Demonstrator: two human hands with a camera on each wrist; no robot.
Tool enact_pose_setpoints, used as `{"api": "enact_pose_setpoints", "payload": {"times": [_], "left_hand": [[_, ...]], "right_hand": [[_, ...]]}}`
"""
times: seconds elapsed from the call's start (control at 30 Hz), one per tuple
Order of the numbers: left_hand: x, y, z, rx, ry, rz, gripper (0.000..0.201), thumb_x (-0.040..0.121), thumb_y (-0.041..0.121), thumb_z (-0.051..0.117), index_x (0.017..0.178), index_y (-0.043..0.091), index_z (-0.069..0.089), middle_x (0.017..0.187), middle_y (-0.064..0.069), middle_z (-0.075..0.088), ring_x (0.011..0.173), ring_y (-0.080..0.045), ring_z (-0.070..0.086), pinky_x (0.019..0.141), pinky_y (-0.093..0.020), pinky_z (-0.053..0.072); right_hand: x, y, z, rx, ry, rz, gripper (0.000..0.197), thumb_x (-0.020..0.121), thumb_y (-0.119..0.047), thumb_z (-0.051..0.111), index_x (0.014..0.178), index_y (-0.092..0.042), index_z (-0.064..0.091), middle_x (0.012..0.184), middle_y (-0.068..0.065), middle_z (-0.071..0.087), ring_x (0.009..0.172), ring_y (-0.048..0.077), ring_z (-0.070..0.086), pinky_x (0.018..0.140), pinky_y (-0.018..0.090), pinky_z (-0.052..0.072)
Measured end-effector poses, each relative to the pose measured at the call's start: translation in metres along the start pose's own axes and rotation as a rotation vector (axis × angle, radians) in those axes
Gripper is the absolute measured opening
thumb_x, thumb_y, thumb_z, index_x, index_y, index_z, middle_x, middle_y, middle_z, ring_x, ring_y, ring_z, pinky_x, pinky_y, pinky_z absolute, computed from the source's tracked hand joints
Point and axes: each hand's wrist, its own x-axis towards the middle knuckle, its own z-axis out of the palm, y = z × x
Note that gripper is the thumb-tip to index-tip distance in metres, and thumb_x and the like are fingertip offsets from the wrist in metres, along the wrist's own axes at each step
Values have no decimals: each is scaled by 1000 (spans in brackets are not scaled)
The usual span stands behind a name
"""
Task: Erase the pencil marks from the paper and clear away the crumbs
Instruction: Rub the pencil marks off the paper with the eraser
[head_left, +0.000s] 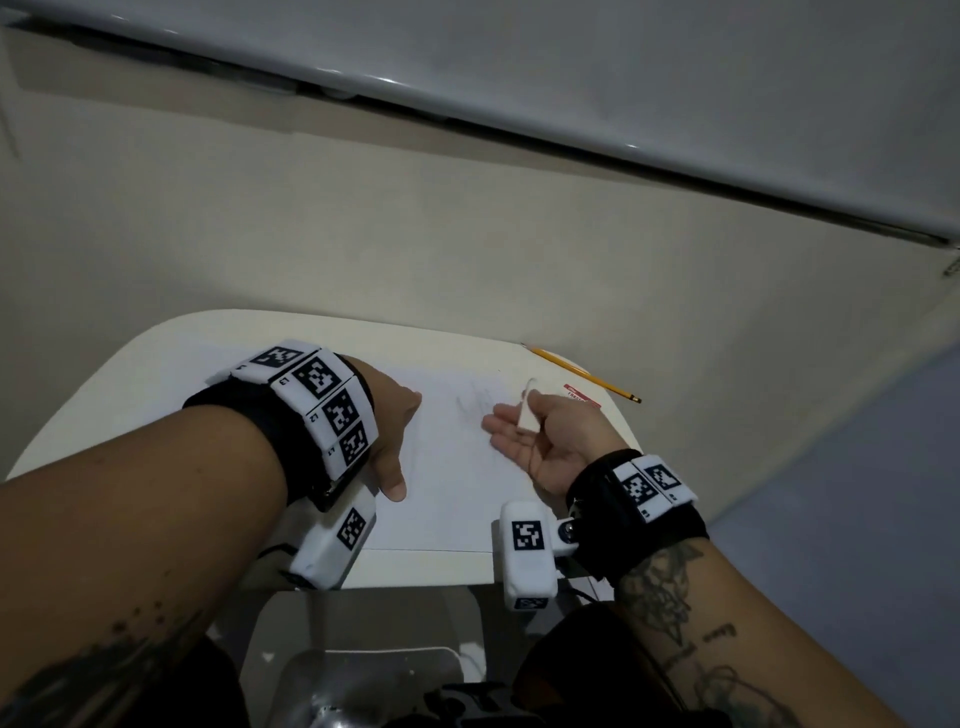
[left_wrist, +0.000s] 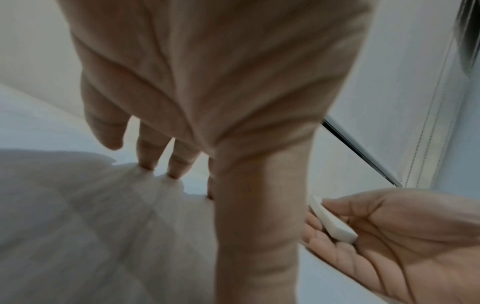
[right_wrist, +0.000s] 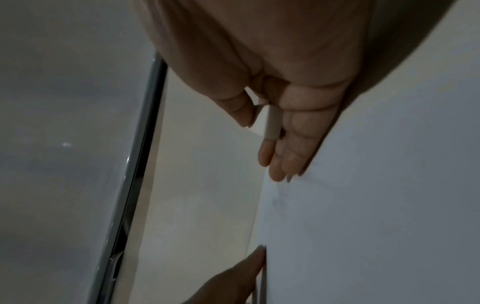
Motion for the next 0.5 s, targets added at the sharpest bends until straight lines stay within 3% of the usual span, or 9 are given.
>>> {"api": "enact_pose_setpoints", "payload": {"times": [0.07,0.17,0.23,0.3,0.37,0.5], "left_hand": [[-2,3,-2,8,0,-3,71,69,58,80,111,12,45,98,-3,50,88,-23,50,64,-31,38],[-1,1,2,-7,39,-28,75,70,61,78,119,15,46,112,-2,57,103,-26,58,78,-35,44],[-1,1,4,-27,99,-64,78,75,63,73,132,17,44,122,-3,57,111,-26,57,82,-35,42],[1,2,5,-51,154,-79,69,79,63,68,126,17,48,105,0,56,102,-25,57,78,-33,42],[3,2,7,-71,179,-90,55,81,63,66,107,18,47,85,5,48,88,-23,53,73,-33,40],[1,-2,10,-56,182,-113,57,73,67,70,98,21,46,82,6,50,79,-19,55,60,-29,39]], "right_hand": [[-3,-9,-6,-44,36,-42,36,106,-27,42,116,3,59,93,17,70,81,30,70,55,32,61],[-23,-17,-12,-272,-14,-48,31,104,-27,45,92,-3,60,77,16,68,72,35,68,72,43,59],[-33,-17,-12,-514,-17,-99,21,104,-22,44,92,-6,53,80,16,64,66,33,66,68,42,54],[-33,-12,-13,-726,17,-157,19,103,-24,43,93,-10,51,80,15,67,62,27,63,61,33,50],[-27,-10,-14,-865,43,-207,21,103,-29,43,94,-13,52,80,12,73,64,23,64,66,34,54],[-28,-8,-10,-977,31,-260,20,102,-30,43,97,-14,54,82,14,75,70,24,68,81,43,57]]}}
